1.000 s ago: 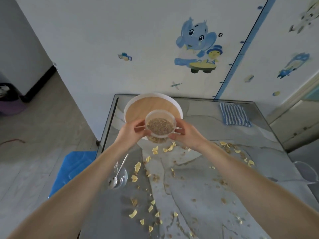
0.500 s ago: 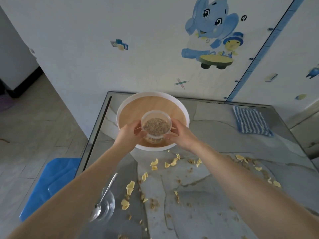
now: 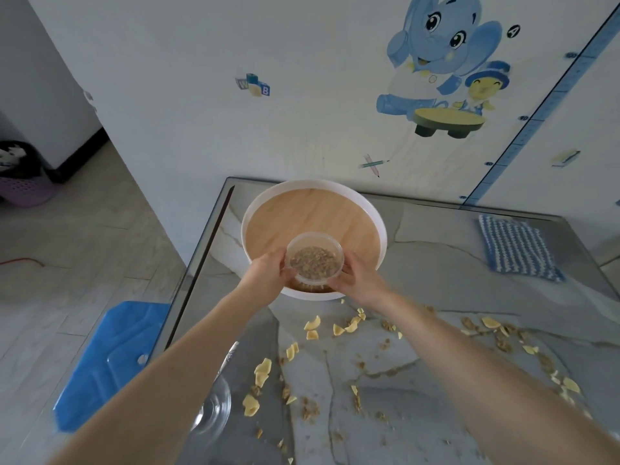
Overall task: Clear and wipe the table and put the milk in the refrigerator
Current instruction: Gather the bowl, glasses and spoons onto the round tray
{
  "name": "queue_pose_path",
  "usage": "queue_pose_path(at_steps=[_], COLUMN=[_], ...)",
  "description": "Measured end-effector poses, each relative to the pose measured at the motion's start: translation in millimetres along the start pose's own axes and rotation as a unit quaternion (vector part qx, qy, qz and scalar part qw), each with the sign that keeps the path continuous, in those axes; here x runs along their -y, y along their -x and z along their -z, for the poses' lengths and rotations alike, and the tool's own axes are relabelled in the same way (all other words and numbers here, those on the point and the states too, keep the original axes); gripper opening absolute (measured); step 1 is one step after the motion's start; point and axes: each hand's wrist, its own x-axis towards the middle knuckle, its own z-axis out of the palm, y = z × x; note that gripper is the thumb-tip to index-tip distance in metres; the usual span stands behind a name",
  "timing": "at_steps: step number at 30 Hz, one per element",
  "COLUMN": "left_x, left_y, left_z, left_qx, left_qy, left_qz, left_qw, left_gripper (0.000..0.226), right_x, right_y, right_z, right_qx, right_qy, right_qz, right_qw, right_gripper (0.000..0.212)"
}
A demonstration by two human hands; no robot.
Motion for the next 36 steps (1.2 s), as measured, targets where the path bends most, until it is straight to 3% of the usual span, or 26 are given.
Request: queue_pose_path(at_steps=[3, 5, 8, 11, 15, 18, 21, 24, 29, 36], left_x=[-5.1, -8.8, -7.3, 10.0, 42.7, 61.0, 80.7, 92.1, 93.2, 70.3], left_y=[11.9, 27.4, 60.4, 100.2, 153.6, 183.2, 196.6, 200.2, 202.9, 185.8], left_z=[7.7, 18.1, 38.0, 52.1, 57.8, 47.5, 28.8, 17.1, 14.0, 30.2], left_qx=[-0.012, -0.041, -0.105, -0.141, -0.179, -0.190, -0.181, -0.166, -0.181, -0.178], left_qy=[0.016, 0.039, 0.081, 0.103, 0.118, 0.116, 0.119, 0.142, 0.195, 0.273], left_qz=[0.011, 0.018, 0.039, 0.072, 0.153, 0.214, 0.252, 0.258, 0.245, 0.205], left_qw=[1.000, 0.998, 0.990, 0.982, 0.965, 0.951, 0.943, 0.941, 0.932, 0.923], left_gripper=[0.018, 0.034, 0.041, 0.037, 0.012, 0.029, 0.026, 0.015, 0.020, 0.027], right_x=[6.4, 16.8, 37.3, 54.2, 65.6, 66.2, 67.2, 64.3, 57.6, 66.7], right_y=[2.4, 9.4, 27.7, 49.6, 77.8, 92.3, 100.0, 105.1, 110.1, 94.7], right_z=[2.4, 4.6, 0.8, -18.7, -65.7, -101.7, -128.0, -148.1, -166.4, -144.2], right_qx=[-0.022, -0.064, -0.115, -0.069, 0.036, 0.074, 0.078, 0.087, 0.088, 0.052], right_qy=[0.062, 0.097, 0.050, 0.059, 0.087, 0.060, 0.012, -0.008, -0.054, -0.046], right_qz=[-0.015, -0.018, -0.002, 0.007, -0.008, -0.034, -0.079, -0.111, -0.147, -0.123], right_qw=[0.998, 0.993, 0.992, 0.996, 0.995, 0.995, 0.994, 0.990, 0.984, 0.990], right_gripper=[0.053, 0.046, 0.033, 0.019, 0.025, 0.027, 0.019, 0.017, 0.019, 0.021])
